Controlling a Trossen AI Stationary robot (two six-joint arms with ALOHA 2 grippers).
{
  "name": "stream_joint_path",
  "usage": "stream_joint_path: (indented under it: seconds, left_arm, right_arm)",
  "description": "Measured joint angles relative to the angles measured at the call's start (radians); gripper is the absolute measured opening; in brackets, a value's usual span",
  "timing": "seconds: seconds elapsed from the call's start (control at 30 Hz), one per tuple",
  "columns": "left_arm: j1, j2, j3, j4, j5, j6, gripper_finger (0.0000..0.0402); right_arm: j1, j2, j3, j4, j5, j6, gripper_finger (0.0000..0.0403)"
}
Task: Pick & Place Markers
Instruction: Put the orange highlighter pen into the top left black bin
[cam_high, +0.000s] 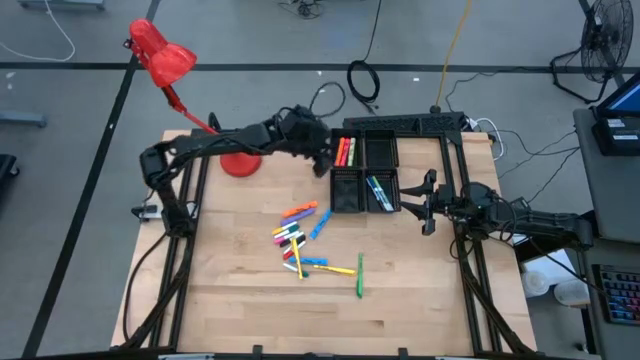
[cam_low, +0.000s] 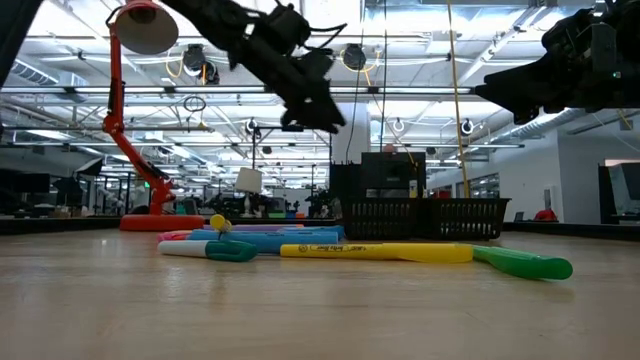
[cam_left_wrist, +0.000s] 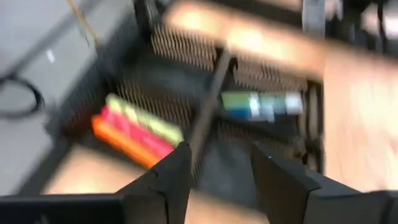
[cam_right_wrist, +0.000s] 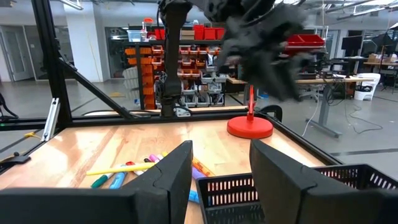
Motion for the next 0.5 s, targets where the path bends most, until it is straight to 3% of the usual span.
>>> stream_joint_path:
  seconds: [0.17, 0.27, 0.4, 0.5]
  left_arm:
    - [-0.037, -0.032, 0.000, -0.317, -0.015, 0.005, 0.0151]
    - [-0.066, -0.032, -0.004, -0.436, -0.083, -0.003, 0.0143]
    - [-0.108, -0.032, -0.067, -0.447, -0.183, -0.007, 0.0136]
    - [-0.126, -0.032, -0.122, -0.405, -0.189, -0.019, 0.0140]
  right_arm:
    - [0.000, 0.000, 0.000, 0.000, 0.000, 0.000, 0.0146]
    - [0.000, 0.000, 0.000, 0.000, 0.000, 0.000, 0.0146]
    - [0.000, 0.000, 0.000, 0.000, 0.000, 0.000, 0.0146]
    - [0.000, 0.000, 0.000, 0.000, 0.000, 0.000, 0.0146]
